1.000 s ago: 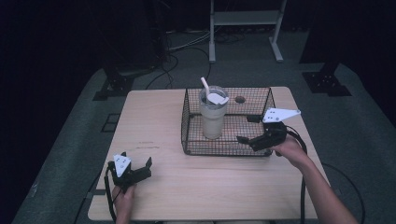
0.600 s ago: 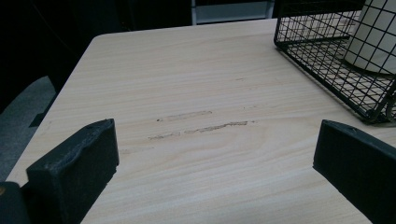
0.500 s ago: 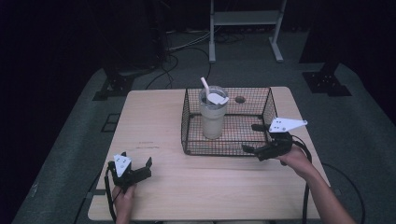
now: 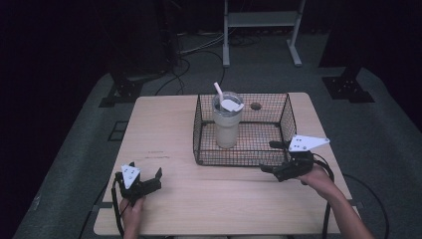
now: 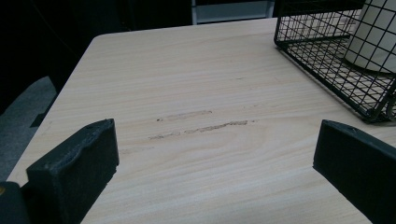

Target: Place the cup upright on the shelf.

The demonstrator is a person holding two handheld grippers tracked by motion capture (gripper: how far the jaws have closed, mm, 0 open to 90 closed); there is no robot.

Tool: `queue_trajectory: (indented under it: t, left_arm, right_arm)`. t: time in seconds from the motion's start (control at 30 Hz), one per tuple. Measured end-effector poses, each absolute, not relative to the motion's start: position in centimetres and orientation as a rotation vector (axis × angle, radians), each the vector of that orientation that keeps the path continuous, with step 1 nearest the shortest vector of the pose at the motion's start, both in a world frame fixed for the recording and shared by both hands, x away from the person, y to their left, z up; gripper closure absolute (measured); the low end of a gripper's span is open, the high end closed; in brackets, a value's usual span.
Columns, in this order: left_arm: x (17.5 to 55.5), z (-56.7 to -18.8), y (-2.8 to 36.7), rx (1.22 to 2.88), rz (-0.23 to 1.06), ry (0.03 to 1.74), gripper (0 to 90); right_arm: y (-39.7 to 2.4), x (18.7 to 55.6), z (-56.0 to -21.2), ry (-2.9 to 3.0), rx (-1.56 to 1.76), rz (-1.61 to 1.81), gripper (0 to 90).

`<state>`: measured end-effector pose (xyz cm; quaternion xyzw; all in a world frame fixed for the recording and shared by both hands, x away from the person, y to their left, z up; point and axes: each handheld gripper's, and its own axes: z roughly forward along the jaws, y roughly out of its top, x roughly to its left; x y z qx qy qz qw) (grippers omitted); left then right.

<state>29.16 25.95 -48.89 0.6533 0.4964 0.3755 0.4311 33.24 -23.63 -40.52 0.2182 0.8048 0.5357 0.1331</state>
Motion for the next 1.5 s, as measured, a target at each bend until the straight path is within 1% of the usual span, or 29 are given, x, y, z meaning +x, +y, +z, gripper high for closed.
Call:
queue_trajectory:
  t: [0.67,1.5]
  left_arm:
    - [29.1,-48.9,25.9,1.633,0.939,1.239,0.0]
    - [29.1,-48.9,25.9,1.636,0.941,1.238,0.0]
  right_arm:
    - [-25.6,30.8,-43.1,2.332,0.688,1.548,8.9]
    - [-26.3,28.5,-46.1,2.326,0.759,1.518,8.9]
